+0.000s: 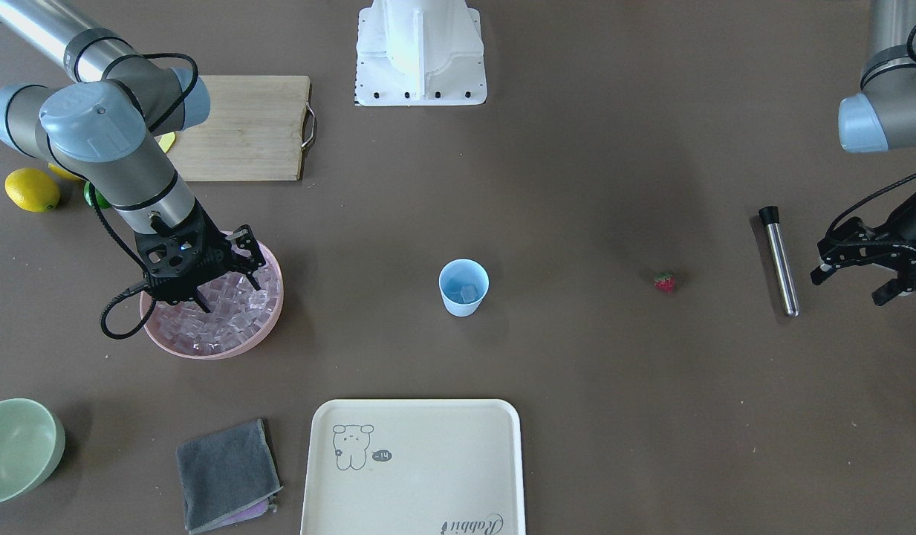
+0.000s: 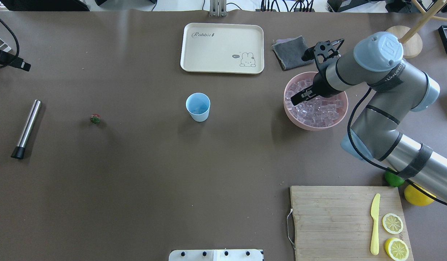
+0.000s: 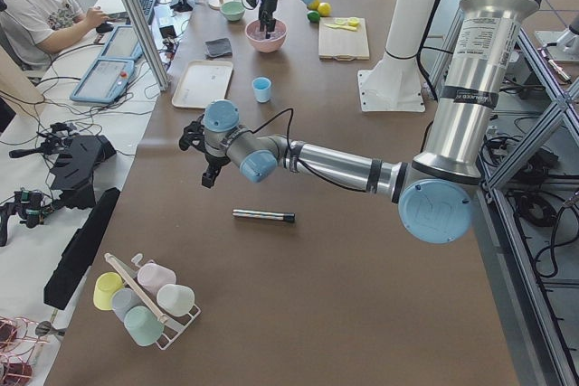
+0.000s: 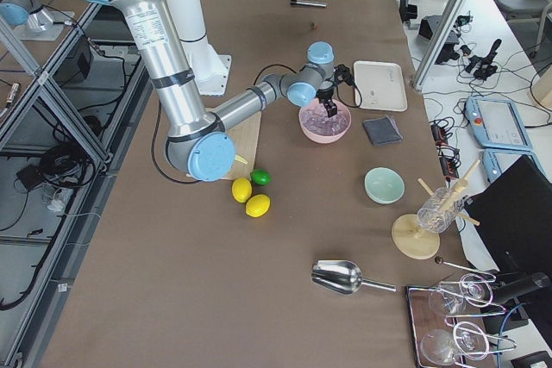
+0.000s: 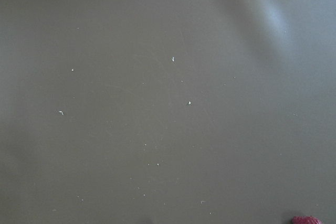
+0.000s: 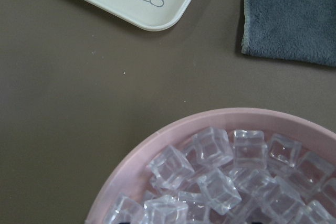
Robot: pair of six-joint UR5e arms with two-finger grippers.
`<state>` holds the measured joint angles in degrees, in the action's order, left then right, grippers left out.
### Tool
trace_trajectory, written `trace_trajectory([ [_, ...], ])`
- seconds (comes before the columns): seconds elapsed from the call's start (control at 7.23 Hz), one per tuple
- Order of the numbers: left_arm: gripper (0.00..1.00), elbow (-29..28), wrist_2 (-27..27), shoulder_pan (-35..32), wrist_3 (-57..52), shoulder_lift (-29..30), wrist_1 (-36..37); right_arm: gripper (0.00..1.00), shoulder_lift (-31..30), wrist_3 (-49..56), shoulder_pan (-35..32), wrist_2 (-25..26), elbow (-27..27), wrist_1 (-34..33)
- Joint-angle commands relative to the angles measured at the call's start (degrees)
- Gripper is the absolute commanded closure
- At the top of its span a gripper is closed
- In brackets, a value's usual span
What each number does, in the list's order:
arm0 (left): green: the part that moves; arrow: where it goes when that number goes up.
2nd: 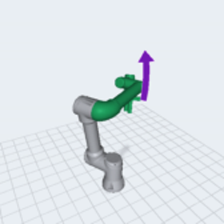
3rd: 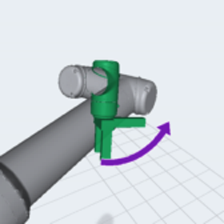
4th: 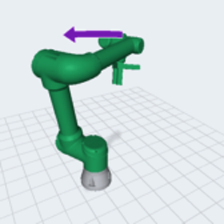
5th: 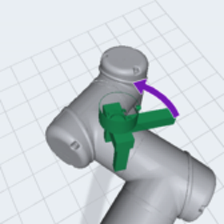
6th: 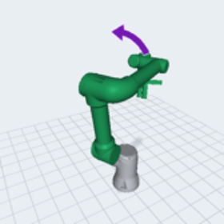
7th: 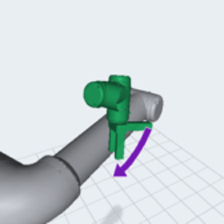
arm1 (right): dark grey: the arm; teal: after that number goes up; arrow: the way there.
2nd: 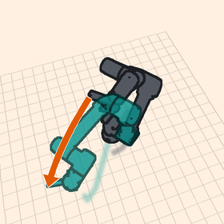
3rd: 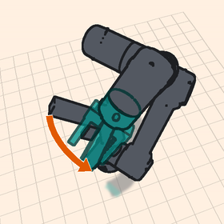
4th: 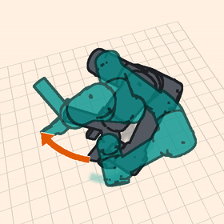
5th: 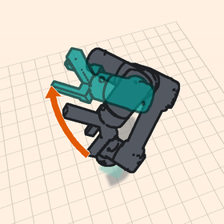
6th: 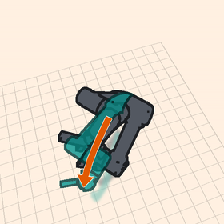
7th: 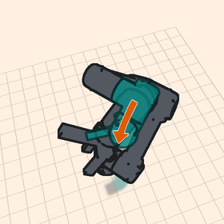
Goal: Mash ice and strawberries in cup
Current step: 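Lower the right gripper into the bowl and grasp a third ice cube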
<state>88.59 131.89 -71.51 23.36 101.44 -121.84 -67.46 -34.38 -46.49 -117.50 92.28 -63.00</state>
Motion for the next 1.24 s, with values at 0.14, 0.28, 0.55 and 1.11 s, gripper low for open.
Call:
trace_trajectory([
  [0.14,0.03,0.2,-0.1,0.1,1.0,-1.0,-2.5,0.14,-0.7,0.6,0.0,-1.2,-3.1,6.5],
  [0.28,0.03,0.3,-0.1,0.1,1.6,-1.0,-2.6,0.14,-0.7,0.5,0.0,-1.2,-2.6,6.6],
  [0.55,0.03,0.3,-0.1,0.1,1.8,-1.0,-2.7,0.15,-0.9,0.7,-0.2,-2.9,-2.5,6.7],
  [1.11,0.03,0.3,-0.1,0.2,2.0,-1.0,-2.6,0.15,-0.7,5.2,-0.3,-2.9,-3.5,6.7],
])
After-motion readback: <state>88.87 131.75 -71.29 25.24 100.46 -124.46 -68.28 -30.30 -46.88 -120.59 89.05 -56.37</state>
